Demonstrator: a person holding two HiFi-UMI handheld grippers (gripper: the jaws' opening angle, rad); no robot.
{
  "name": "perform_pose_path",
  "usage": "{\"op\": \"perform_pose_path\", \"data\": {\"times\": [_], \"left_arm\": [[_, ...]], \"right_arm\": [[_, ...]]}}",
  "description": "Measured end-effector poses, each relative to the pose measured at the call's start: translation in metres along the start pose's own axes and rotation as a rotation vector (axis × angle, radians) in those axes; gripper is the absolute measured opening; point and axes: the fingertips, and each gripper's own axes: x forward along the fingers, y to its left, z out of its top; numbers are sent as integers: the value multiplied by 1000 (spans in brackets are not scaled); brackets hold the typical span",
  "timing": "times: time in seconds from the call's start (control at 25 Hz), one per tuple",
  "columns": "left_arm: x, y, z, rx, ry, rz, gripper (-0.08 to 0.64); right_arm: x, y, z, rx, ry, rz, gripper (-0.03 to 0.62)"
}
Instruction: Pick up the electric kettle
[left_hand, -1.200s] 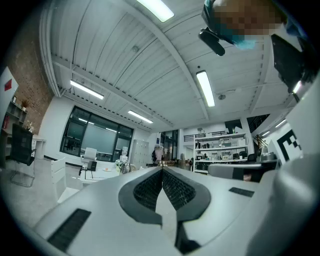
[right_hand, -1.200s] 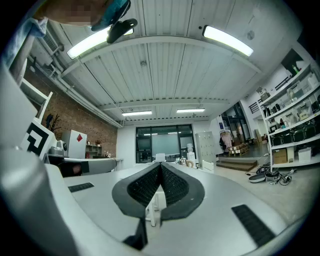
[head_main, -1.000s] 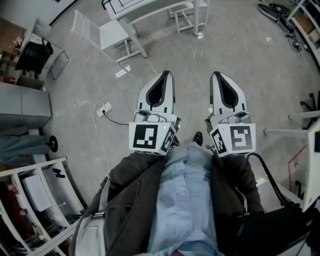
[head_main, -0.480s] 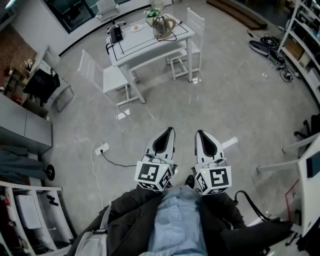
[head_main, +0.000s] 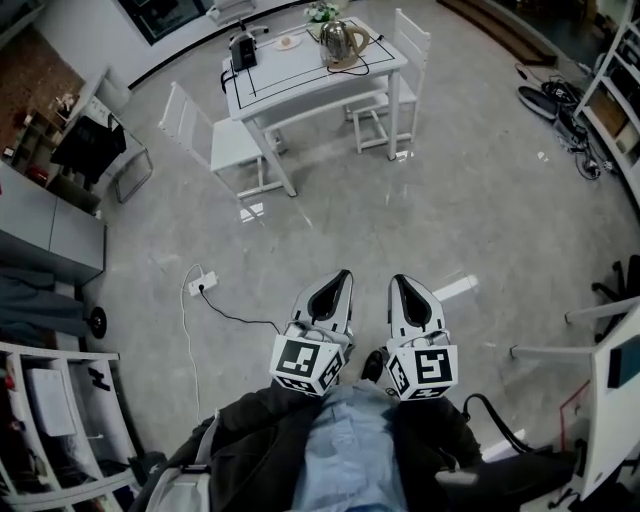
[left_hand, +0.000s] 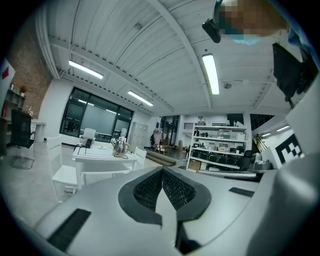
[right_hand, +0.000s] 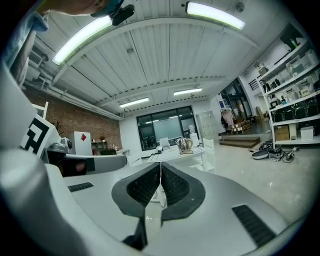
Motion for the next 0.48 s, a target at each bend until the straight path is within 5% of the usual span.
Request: {"op": "perform_pose_path", "data": {"times": [0.48], "left_arm": [[98,92,26,-27,-39,-44,8]], "right_arm": [[132,-11,14,8,24,-9,18]]}}
